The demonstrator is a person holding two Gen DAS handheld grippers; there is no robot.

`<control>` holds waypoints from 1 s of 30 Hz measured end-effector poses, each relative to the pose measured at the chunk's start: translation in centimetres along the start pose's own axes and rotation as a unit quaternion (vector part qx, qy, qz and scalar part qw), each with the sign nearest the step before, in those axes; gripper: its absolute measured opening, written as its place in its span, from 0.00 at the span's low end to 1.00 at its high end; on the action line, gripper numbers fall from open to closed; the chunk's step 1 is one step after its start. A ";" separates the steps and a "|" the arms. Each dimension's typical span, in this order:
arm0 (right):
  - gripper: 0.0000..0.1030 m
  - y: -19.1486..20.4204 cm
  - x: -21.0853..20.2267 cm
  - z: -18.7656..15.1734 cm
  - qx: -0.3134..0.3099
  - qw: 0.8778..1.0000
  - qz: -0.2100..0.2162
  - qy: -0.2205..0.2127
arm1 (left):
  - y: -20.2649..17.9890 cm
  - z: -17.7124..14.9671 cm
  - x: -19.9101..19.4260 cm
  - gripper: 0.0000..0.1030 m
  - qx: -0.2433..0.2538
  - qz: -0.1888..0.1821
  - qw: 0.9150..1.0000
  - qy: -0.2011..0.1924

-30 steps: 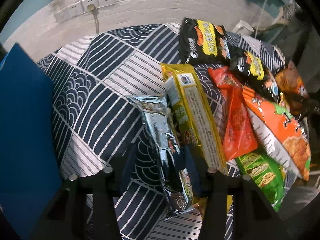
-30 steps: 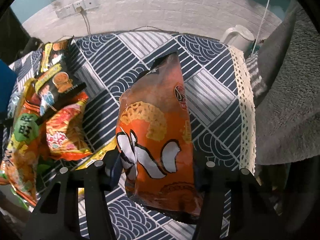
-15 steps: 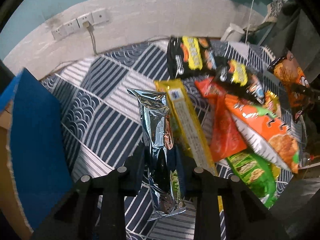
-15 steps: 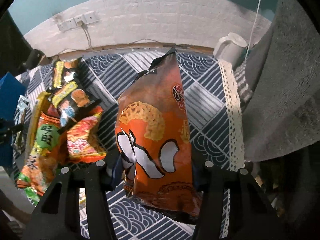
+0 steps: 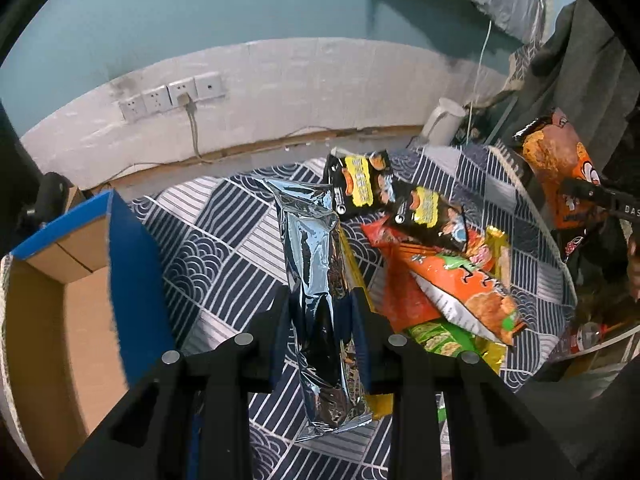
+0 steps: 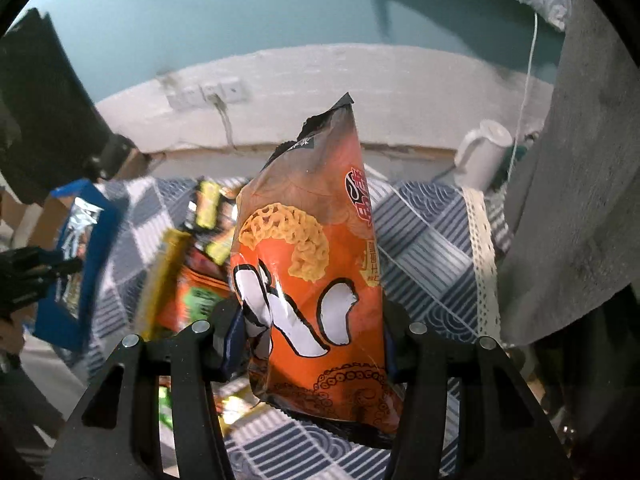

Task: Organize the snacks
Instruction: 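Carry both packets over the cardboard box and open both tools to drop them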

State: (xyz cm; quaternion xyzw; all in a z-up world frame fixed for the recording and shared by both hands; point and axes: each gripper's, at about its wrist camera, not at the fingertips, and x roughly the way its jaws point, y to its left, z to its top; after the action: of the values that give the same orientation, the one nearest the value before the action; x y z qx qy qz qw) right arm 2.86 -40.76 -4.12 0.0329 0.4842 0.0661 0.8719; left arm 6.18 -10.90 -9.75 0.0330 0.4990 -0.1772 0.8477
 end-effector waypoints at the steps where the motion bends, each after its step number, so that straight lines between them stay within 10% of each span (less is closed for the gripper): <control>1: 0.50 0.4 -0.6 0.0 0.000 1.000 0.004 -0.006 | 0.0 -0.2 -0.4 0.28 -0.003 -0.002 1.000 -0.002; 30: 0.50 15.9 -2.4 3.5 -0.082 0.989 0.116 -0.032 | 10.2 -3.5 -12.0 0.28 -0.057 0.063 0.993 -0.080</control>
State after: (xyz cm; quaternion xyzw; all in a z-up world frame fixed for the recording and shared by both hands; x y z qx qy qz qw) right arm 3.21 -25.37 1.69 0.0190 0.4417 0.2050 0.8732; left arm 1.41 2.63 -2.44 0.0022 0.4357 -0.0970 0.8949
